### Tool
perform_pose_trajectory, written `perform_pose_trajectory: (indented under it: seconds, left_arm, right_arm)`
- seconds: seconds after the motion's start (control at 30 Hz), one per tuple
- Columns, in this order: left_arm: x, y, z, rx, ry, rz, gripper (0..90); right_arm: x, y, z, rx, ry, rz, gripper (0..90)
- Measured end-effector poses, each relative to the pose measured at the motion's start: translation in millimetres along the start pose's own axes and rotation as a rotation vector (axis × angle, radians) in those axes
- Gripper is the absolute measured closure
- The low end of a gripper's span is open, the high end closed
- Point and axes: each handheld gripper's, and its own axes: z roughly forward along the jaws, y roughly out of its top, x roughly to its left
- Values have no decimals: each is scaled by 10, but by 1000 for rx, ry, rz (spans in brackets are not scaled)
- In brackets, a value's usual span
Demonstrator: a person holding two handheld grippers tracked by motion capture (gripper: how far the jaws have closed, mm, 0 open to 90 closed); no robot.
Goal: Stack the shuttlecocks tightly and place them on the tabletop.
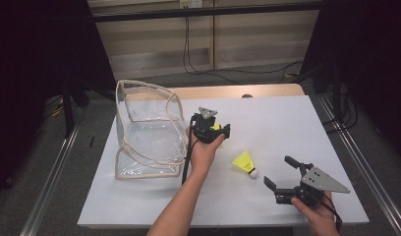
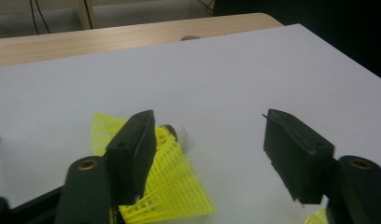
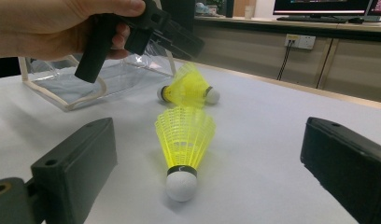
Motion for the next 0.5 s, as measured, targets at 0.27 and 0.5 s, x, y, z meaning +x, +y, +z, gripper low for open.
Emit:
perform_pose_trajectory:
  seconds: [0.27, 0.5]
  left_arm:
    - [-98, -8, -59, 11, -57, 8, 236]
    - [-203, -27, -131, 6, -110, 28, 189]
  right_arm:
    - [-1, 0, -1, 2, -2, -2, 30]
    - [-6, -2, -2, 1, -4, -5, 31]
